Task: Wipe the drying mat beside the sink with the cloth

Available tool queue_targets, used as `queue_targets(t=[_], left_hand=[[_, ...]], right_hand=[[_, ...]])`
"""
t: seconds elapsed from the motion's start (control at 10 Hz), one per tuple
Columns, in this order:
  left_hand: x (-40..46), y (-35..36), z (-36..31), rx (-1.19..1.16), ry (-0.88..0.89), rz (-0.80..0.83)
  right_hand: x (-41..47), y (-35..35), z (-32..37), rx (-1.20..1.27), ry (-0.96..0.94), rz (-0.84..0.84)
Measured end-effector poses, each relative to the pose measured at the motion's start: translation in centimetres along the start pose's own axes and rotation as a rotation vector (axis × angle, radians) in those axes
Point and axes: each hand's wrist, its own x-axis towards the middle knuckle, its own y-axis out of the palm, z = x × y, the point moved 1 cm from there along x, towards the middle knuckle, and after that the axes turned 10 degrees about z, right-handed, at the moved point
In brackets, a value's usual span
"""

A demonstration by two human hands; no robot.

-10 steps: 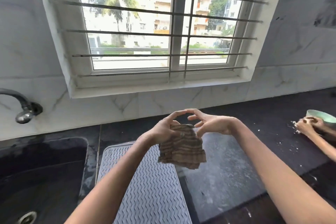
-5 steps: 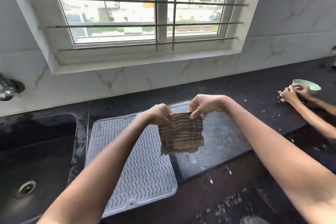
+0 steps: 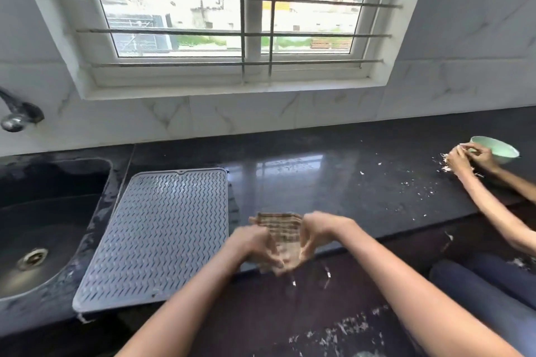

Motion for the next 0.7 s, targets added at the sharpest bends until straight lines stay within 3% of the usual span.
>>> queue_targets(t=[0.1,0.3,0.5,0.6,0.7], left_hand=[[0.6,3.3,-0.5,-0.049,-0.023,0.051],[0.7,4.9,-0.5,-0.015,-0.027,-0.116],[0.1,4.9,-0.6,-0.011,-0.023,-0.119],[-1.7,2.8,0.4,0.063,-0.081,-0.306],[-4.3,-1.7,2.4,0.107,-0.18,-0.619]], right_hand=[[1.6,4.0,0.0,-0.023,0.066,-0.029],[3.0,6.0,1.3,-0.21,-0.003,-0.287],[3.7,5.8,1.0,-0.314,0.006,-0.336],[3.1,4.3,2.5,-0.309,-0.038,-0.581],[2.8,0.7,4.8,-0.375,-0.173,-0.951]])
